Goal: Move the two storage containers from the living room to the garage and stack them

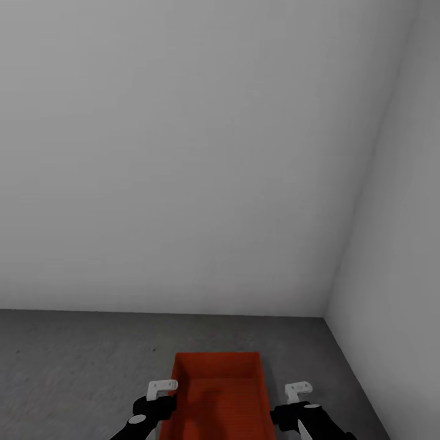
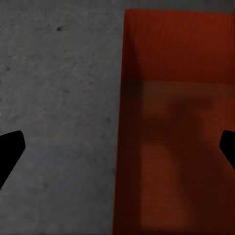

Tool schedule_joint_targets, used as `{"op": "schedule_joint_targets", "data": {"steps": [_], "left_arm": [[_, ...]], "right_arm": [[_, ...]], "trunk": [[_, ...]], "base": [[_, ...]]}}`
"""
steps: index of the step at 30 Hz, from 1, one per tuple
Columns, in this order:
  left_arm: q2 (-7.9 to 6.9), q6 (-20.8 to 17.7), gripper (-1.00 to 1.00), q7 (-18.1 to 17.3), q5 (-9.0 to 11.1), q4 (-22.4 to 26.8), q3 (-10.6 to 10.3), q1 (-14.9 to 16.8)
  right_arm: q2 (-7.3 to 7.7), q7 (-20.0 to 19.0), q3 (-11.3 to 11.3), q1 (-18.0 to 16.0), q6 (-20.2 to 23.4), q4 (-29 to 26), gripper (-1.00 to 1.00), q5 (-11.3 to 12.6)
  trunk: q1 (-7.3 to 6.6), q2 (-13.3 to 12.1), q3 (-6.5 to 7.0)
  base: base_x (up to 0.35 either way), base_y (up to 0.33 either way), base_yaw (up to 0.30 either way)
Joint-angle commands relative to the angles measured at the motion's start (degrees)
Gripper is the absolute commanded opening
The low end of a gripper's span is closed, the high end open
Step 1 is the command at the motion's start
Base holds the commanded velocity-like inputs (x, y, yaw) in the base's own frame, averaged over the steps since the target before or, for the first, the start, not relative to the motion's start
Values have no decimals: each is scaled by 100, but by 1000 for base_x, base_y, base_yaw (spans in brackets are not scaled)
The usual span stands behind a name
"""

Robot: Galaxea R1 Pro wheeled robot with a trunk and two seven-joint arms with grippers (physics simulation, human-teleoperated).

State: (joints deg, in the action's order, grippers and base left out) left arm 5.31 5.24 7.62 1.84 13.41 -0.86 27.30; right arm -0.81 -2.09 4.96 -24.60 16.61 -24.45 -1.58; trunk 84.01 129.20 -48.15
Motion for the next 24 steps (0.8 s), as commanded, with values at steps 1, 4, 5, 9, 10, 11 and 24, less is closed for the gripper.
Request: {"op": "schedule_joint_targets", "data": {"steps": [1, 4, 5, 9, 10, 11, 24], "left_arm": [[2, 20, 100, 20, 20, -5, -10, 3], [3, 21, 100, 20, 19, -5, -13, 3], [1, 21, 100, 20, 19, -5, -12, 3], [3, 21, 100, 20, 23, -5, -11, 3], [4, 21, 100, 20, 24, -5, -13, 3], [2, 21, 100, 20, 24, -5, -14, 3], [2, 29, 100, 16, 27, 3, -14, 3]], "right_arm": [[2, -11, 13, -1, 35, -12, 100, -18], [2, -11, 12, -1, 35, -9, 100, -18], [2, -11, 11, -1, 35, -9, 100, -18], [2, -11, 9, -1, 35, -13, 100, -18], [2, -11, 10, -1, 35, -12, 100, -18], [2, -11, 9, -1, 35, -11, 100, -18], [2, -11, 14, -1, 35, -7, 100, -18]], "trunk": [[-24, -39, 13], [-90, -160, 67], [-112, -200, 85], [-199, -360, 156], [-221, -400, 174], [-243, -440, 192], [-375, -681, 300]], "base": [[0, 0, 0], [0, 0, 0], [0, 0, 0], [0, 0, 0], [0, 0, 0], [0, 0, 0], [0, 0, 0]]}}
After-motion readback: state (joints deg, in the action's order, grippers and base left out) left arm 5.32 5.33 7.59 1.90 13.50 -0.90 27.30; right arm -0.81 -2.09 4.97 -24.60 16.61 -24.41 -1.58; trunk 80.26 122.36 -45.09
